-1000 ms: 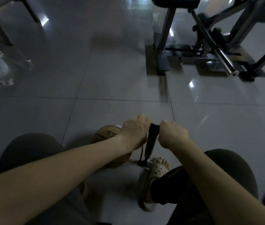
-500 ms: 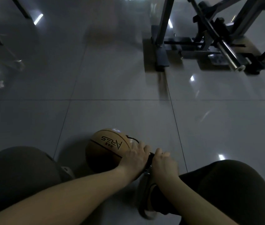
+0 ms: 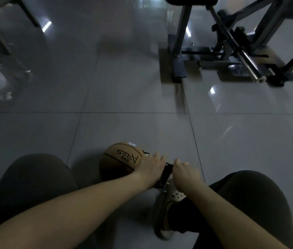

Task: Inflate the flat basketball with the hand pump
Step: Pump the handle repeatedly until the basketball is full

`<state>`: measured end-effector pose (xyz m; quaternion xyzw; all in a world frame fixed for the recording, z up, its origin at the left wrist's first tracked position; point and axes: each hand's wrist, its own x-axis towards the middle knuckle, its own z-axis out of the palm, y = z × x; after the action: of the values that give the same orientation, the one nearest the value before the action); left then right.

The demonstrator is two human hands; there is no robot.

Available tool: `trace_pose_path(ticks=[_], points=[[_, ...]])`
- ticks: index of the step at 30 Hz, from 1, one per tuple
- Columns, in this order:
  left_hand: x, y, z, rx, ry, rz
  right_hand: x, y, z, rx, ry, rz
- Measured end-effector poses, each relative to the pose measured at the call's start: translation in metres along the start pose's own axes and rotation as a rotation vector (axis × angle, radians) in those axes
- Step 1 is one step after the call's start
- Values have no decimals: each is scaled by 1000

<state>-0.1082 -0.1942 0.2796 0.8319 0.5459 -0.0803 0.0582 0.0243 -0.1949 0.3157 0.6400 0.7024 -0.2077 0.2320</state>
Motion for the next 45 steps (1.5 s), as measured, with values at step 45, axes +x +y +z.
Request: trace_pose_path(ticks=[45], points=[[-13,-37,-69,60,497,71,-40,-9,-70,-130,624,-182]])
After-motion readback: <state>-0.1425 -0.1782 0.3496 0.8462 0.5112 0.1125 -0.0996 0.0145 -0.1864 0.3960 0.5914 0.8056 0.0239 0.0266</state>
